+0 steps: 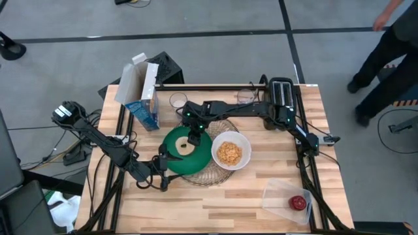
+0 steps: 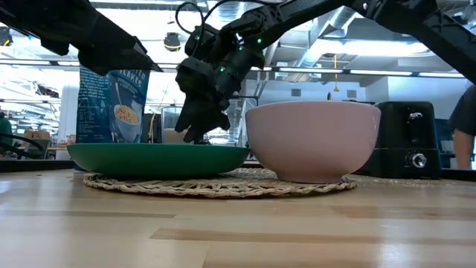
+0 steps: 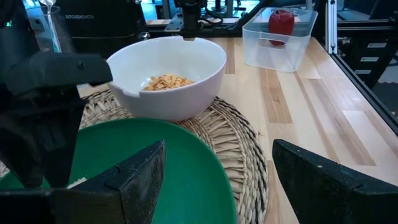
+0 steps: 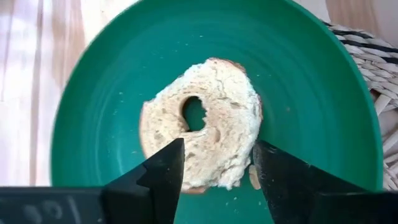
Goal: Arrange a breakfast setting
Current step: Put the apple on the brown tablemat at the top right of the green plate
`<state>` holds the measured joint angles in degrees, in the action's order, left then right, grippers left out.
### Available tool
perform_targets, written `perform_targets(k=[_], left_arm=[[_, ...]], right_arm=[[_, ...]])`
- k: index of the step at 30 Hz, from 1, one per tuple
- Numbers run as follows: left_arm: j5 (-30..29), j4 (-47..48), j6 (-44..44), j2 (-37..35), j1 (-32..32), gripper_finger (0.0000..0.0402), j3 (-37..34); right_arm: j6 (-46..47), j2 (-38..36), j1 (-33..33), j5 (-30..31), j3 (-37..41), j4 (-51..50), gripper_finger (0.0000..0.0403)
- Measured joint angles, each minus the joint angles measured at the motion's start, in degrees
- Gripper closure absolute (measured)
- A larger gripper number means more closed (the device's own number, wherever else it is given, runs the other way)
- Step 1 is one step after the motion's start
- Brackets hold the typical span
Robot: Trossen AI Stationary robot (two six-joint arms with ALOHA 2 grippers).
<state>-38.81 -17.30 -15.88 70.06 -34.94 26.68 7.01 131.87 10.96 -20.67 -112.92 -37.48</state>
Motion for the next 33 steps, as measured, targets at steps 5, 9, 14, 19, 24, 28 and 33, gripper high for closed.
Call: perform_targets(k=[5,9,14,19,24,28,33], left_arm=[[0.0,0.0,0.0,0.0,0.0,0.0121,0.0],[0.0,0.0,0.0,0.0,0.0,0.0121,0.0],[0.0,0.0,-0.3,0.0,0.0,0.0121,0.0],[0.0,0.0,-0.5,0.0,0.0,0.0121,0.0],[0.0,0.0,-0.9,0.0,0.0,0.0121,0.0],[0.0,0.0,-1.2,0.0,0.0,0.0121,0.0],[0.0,0.0,-1.3,0.0,0.0,0.0121,0.0]], right_arm=[[-1.4,-4.3,-0.5,0.0,0.0,-0.7,0.0176],[-2.8,-8.4,-1.1,0.0,0.0,-2.0,0.0182],[-4.6,-13.3,-2.0,0.0,-0.1,-5.6,0.0185],[-5.5,-17.7,-3.1,5.3,0.0,-12.6,0.0185],[-5.2,-21.6,-5.1,9.1,0.0,-19.2,0.0186],[-4.1,-24.6,-7.5,10.9,0.0,-23.5,0.0186],[-1.3,-28.1,-10.8,15.0,0.0,-28.3,0.0186]])
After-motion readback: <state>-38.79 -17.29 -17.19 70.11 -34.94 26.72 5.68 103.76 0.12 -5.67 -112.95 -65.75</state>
